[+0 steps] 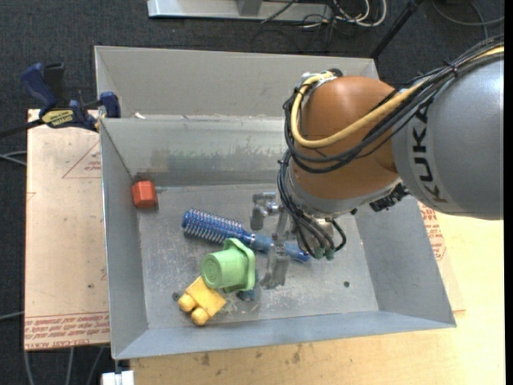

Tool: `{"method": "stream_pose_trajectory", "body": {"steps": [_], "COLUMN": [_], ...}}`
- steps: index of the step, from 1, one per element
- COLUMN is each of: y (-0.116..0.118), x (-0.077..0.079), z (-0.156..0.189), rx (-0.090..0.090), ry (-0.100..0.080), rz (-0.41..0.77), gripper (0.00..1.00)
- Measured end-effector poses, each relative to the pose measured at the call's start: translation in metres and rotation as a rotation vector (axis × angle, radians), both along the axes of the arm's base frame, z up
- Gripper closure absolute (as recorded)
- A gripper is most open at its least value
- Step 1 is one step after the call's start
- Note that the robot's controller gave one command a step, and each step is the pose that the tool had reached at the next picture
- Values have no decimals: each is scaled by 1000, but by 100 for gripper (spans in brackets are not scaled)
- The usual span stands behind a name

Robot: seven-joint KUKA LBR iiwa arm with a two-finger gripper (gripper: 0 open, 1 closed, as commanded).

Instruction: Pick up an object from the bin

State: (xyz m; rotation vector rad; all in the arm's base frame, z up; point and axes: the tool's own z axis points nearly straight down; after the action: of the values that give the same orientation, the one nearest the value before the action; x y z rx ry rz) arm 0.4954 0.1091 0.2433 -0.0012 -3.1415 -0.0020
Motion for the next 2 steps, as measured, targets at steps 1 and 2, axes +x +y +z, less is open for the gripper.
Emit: {"method": "stream_pose_trajectory", "body": {"steps": [1, 2], "y": [30, 35], "x": [-8, -14], "z": [-133, -174], "rx": [-2, 2], "ry": [8, -7], "rz": [-151, -159], "gripper": [0, 0]}}
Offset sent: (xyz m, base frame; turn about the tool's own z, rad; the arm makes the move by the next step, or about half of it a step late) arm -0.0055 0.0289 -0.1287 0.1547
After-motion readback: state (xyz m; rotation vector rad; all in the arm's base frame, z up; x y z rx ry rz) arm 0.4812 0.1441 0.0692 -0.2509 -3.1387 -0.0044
